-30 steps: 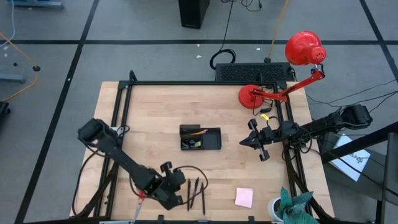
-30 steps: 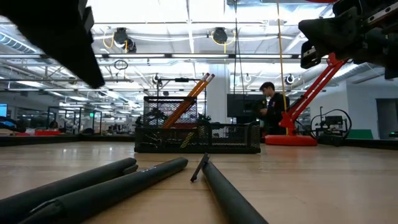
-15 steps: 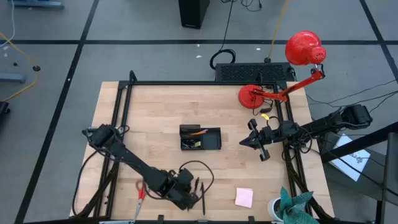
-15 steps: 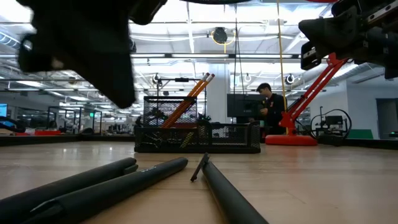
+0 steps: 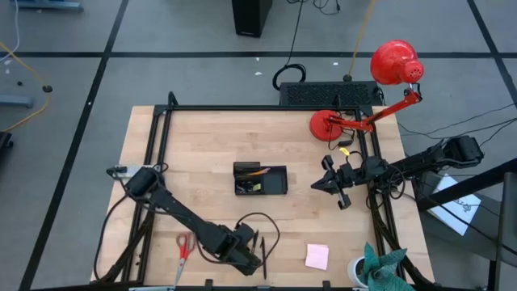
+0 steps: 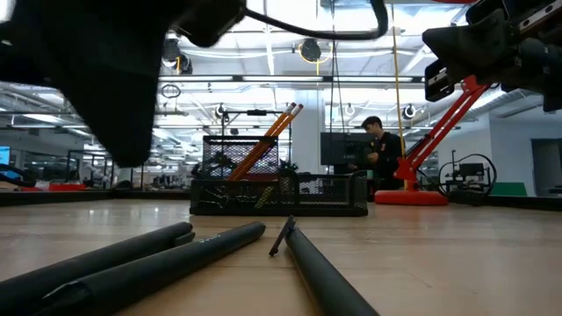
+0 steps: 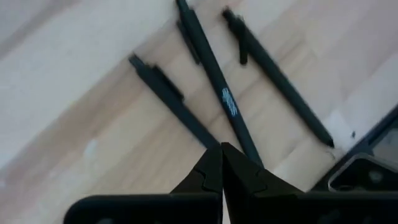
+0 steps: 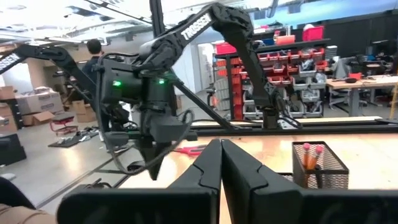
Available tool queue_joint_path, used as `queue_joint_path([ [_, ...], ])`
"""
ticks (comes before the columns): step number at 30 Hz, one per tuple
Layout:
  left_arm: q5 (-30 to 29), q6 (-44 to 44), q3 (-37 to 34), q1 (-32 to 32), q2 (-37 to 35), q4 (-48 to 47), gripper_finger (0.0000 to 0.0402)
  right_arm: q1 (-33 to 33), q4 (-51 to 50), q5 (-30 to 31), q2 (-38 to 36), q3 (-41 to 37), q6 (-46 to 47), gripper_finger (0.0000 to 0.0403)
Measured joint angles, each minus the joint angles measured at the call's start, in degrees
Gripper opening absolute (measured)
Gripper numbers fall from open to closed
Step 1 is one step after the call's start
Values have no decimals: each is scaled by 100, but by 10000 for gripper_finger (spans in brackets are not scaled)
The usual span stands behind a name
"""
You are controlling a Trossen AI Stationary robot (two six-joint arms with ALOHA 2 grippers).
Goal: Pick and place office supplies into organizer
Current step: Put the black pen into the desk organizer
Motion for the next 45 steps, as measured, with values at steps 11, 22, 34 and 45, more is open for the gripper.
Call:
queue_joint_path([
  [11, 53, 204, 0, 114, 37, -40, 132, 0, 42, -60, 1, -1, -39, 4],
  [22, 661, 216, 3, 345, 509, -94, 159, 0, 147, -60, -19, -1, -2, 4],
  [34, 694, 679, 33, 250, 790, -457, 156, 0, 79, -59, -21, -3, 0, 4],
  [45, 497, 1255, 37, 23, 850, -772, 60, 0, 26, -51, -23, -3, -1, 4],
])
